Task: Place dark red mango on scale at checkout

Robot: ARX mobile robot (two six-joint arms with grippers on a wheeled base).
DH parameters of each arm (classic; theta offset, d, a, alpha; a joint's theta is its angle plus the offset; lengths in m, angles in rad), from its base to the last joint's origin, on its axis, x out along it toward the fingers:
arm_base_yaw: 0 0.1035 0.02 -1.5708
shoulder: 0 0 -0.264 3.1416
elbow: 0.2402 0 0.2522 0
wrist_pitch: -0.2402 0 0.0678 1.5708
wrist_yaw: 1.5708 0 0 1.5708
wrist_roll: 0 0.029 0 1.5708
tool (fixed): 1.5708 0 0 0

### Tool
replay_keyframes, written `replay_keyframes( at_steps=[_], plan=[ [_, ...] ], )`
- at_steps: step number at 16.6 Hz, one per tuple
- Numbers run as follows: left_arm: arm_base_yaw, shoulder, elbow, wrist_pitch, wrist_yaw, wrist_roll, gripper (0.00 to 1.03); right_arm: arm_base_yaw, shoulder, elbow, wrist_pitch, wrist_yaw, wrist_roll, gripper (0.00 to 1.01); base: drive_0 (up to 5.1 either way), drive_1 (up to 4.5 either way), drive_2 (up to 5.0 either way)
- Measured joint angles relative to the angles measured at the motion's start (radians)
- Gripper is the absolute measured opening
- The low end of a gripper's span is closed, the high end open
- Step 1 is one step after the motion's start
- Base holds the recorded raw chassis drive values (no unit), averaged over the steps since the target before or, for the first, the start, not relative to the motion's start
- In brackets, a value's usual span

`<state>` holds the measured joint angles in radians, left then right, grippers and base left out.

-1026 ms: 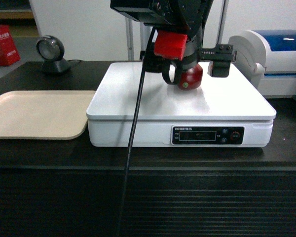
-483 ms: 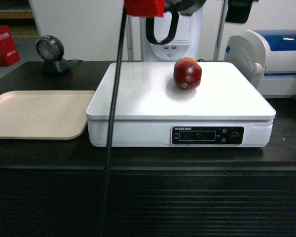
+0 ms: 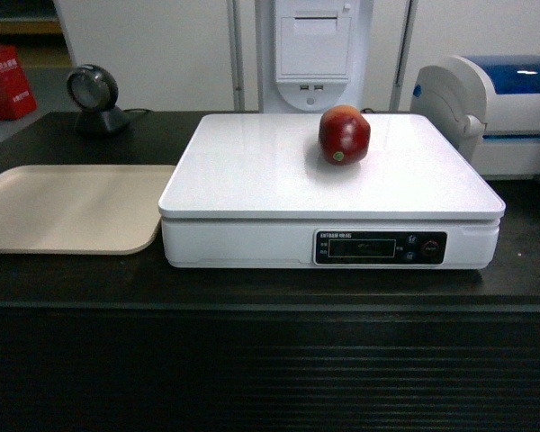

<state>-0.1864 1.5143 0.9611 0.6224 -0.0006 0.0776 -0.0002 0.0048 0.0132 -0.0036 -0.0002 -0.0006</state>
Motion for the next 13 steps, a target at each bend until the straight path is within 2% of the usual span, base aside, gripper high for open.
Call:
replay_keyframes(
  at_steps=[2, 4, 5, 7, 9, 13],
  plan=[
    [0.076, -0.195, -0.119, -0.008, -0.006, -0.026, 0.98, 0.000, 0.000, 0.000, 0.000, 0.000, 0.000, 0.98, 0.0, 0.00, 0.0],
    [0.138, -0.307, -0.206, -0.047, -0.011, -0.028, 0.98, 0.000, 0.000, 0.000, 0.000, 0.000, 0.000, 0.98, 0.0, 0.00, 0.0],
    [0.182, -0.381, -0.227, -0.194, -0.003, -0.048, 0.88, 0.000, 0.000, 0.000, 0.000, 0.000, 0.000, 0.98, 0.0, 0.00, 0.0],
    [0.190, -0.562, -0.365, -0.290, -0.004, -0.064, 0.68, 0.000, 0.000, 0.000, 0.000, 0.000, 0.000, 0.98, 0.0, 0.00, 0.0],
    [0.185, -0.698, -0.472, -0.311, 0.001, -0.071, 0.52, 0.000, 0.000, 0.000, 0.000, 0.000, 0.000, 0.98, 0.0, 0.00, 0.0],
    [0.185, -0.823, -0.613, -0.258, 0.001, -0.071, 0.21, 0.000, 0.000, 0.000, 0.000, 0.000, 0.000, 0.98, 0.0, 0.00, 0.0]
  ],
)
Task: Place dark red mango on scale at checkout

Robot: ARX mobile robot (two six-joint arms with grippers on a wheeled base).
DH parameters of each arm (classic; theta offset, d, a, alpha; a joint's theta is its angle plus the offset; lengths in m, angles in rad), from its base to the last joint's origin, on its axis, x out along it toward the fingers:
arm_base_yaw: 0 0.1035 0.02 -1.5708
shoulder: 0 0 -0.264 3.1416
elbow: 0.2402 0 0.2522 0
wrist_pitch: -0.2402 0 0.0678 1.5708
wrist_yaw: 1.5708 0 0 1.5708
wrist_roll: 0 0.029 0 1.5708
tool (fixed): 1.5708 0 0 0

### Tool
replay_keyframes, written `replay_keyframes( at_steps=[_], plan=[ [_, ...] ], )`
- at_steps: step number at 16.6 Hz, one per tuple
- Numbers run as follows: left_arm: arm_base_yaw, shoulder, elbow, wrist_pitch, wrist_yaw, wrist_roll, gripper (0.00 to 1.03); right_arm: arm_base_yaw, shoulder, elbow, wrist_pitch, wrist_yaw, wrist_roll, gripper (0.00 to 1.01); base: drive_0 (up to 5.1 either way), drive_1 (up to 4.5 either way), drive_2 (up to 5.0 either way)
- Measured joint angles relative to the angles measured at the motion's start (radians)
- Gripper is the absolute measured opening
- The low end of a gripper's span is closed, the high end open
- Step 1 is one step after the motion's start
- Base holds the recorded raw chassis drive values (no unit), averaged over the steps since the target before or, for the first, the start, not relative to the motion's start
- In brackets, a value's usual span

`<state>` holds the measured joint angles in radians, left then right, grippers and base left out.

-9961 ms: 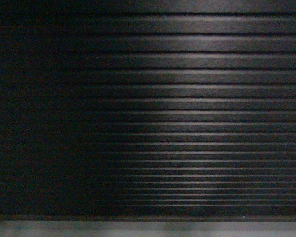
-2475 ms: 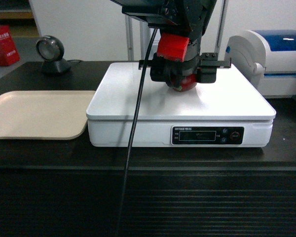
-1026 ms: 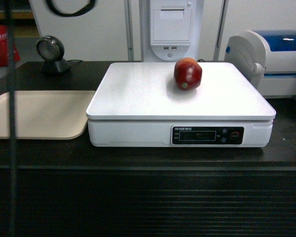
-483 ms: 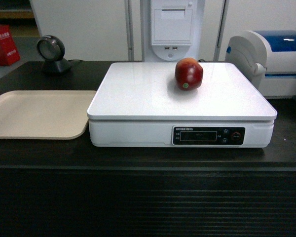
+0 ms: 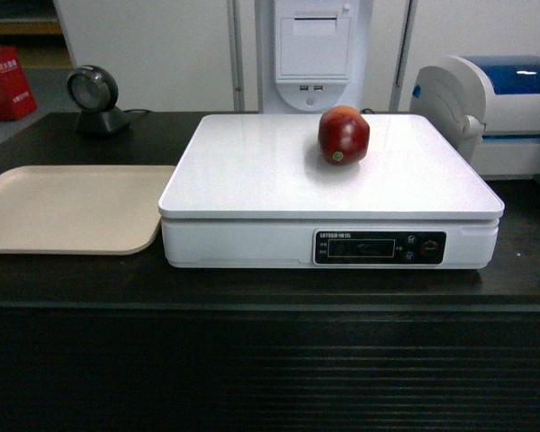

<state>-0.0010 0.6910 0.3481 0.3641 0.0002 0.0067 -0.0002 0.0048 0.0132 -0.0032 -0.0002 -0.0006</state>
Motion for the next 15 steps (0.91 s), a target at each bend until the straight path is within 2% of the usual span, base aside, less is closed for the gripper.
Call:
replay_keyframes(
  at_steps=[1, 2, 7, 15],
  plan=[
    [0.000, -0.021, -0.050, 0.004, 0.000, 0.000, 0.09, 0.000, 0.000, 0.000, 0.000, 0.000, 0.000, 0.98, 0.0, 0.00, 0.0],
    [0.000, -0.036, -0.076, 0.006, 0.000, -0.001, 0.02, 0.000, 0.000, 0.000, 0.000, 0.000, 0.000, 0.98, 0.0, 0.00, 0.0],
    [0.000, -0.166, -0.198, 0.011, 0.000, -0.004, 0.02, 0.000, 0.000, 0.000, 0.000, 0.000, 0.000, 0.98, 0.0, 0.00, 0.0],
    [0.000, -0.362, -0.298, -0.086, 0.000, -0.004, 0.02, 0.000, 0.000, 0.000, 0.000, 0.000, 0.000, 0.98, 0.0, 0.00, 0.0]
  ],
)
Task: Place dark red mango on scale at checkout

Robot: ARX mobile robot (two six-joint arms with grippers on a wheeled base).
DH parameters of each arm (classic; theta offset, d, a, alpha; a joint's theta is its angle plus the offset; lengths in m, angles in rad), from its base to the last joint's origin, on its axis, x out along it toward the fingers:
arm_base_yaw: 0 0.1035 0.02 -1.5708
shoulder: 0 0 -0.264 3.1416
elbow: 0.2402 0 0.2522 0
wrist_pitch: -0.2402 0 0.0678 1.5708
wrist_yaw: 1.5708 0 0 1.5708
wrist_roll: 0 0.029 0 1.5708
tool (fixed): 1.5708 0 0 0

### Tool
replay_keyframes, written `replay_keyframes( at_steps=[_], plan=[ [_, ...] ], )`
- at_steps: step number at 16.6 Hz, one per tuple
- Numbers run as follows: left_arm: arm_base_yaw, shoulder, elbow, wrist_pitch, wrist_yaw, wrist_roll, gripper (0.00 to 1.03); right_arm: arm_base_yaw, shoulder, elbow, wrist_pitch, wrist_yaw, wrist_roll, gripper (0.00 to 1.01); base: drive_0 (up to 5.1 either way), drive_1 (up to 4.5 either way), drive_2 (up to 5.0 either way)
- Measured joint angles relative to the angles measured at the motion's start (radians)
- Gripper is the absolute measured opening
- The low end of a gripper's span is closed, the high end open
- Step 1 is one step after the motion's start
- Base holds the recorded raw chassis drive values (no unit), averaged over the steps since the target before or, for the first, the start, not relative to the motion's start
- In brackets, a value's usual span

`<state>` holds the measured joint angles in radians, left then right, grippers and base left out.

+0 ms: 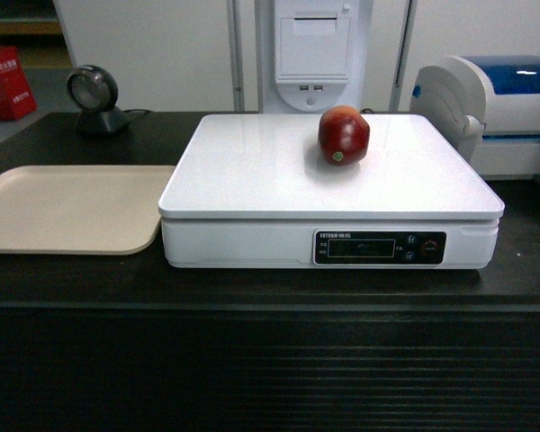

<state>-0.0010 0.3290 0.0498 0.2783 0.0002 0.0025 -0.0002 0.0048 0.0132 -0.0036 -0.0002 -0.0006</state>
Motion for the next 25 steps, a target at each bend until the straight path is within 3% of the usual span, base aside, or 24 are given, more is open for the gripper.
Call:
replay_keyframes(
  at_steps=[3, 8, 9, 10, 16, 18, 21, 24, 25],
  plan=[
    [0.000, -0.056, -0.032, 0.003, 0.000, 0.000, 0.02, 0.000, 0.000, 0.000, 0.000, 0.000, 0.000, 0.98, 0.0, 0.00, 0.0],
    [0.000, -0.152, -0.041, -0.100, -0.001, 0.000, 0.02, 0.000, 0.000, 0.000, 0.000, 0.000, 0.000, 0.98, 0.0, 0.00, 0.0],
    [0.000, -0.174, -0.040, -0.135, -0.001, 0.000, 0.02, 0.000, 0.000, 0.000, 0.000, 0.000, 0.000, 0.98, 0.0, 0.00, 0.0],
    [0.000, -0.267, -0.040, -0.273, 0.002, 0.000, 0.02, 0.000, 0.000, 0.000, 0.000, 0.000, 0.000, 0.98, 0.0, 0.00, 0.0],
    [0.000, -0.320, -0.040, -0.282, 0.000, -0.001, 0.05, 0.000, 0.000, 0.000, 0.000, 0.000, 0.000, 0.98, 0.0, 0.00, 0.0],
    [0.000, -0.320, -0.040, -0.282, 0.000, -0.002, 0.35, 0.000, 0.000, 0.000, 0.000, 0.000, 0.000, 0.98, 0.0, 0.00, 0.0],
    [0.000, -0.320, -0.040, -0.282, 0.000, -0.002, 0.72, 0.000, 0.000, 0.000, 0.000, 0.000, 0.000, 0.98, 0.0, 0.00, 0.0],
    [0.000, -0.320, -0.040, -0.282, 0.000, -0.001, 1.00, 0.000, 0.000, 0.000, 0.000, 0.000, 0.000, 0.98, 0.0, 0.00, 0.0],
    [0.000, -0.320, -0.040, -0.282, 0.000, -0.002, 0.97, 0.000, 0.000, 0.000, 0.000, 0.000, 0.000, 0.98, 0.0, 0.00, 0.0]
  ],
)
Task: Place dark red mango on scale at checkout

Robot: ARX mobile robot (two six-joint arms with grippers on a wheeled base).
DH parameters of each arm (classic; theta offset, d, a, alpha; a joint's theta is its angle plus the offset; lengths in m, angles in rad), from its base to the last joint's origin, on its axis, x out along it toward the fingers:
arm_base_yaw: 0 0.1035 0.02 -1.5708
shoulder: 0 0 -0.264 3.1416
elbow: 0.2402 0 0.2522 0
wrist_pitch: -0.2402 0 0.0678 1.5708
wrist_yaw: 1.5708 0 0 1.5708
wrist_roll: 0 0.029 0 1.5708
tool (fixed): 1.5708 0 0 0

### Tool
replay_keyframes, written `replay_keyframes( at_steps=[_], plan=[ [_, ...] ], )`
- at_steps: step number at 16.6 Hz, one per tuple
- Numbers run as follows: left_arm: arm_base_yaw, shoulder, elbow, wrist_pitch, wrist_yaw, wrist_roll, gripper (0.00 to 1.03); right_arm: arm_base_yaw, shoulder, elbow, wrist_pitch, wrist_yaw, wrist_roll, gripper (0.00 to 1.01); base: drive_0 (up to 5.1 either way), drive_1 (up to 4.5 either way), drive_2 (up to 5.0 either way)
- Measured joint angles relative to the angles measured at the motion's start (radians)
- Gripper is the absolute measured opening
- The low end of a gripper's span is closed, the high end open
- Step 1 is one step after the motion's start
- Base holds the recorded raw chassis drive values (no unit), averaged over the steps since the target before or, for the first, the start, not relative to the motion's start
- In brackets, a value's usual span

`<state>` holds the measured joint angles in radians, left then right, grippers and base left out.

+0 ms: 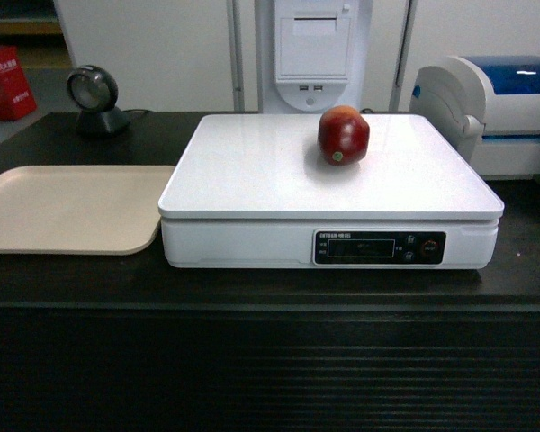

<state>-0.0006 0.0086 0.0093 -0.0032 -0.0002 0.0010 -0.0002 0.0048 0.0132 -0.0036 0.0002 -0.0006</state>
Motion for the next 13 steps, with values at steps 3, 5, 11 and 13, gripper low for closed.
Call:
replay_keyframes(
  at_steps=[3, 5, 11, 13],
  plan=[
    [0.000, 0.000, 0.000, 0.000, 0.000, 0.000, 0.98, 0.000, 0.000, 0.000, 0.000, 0.000, 0.000, 0.98, 0.0, 0.00, 0.0],
    [0.000, 0.000, 0.000, 0.000, 0.000, 0.000, 0.98, 0.000, 0.000, 0.000, 0.000, 0.000, 0.000, 0.98, 0.0, 0.00, 0.0],
    [0.000, 0.000, 0.000, 0.000, 0.000, 0.000, 0.98, 0.000, 0.000, 0.000, 0.000, 0.000, 0.000, 0.98, 0.0, 0.00, 0.0],
    [0.000, 0.000, 0.000, 0.000, 0.000, 0.000, 0.98, 0.000, 0.000, 0.000, 0.000, 0.000, 0.000, 0.98, 0.0, 0.00, 0.0]
  ],
)
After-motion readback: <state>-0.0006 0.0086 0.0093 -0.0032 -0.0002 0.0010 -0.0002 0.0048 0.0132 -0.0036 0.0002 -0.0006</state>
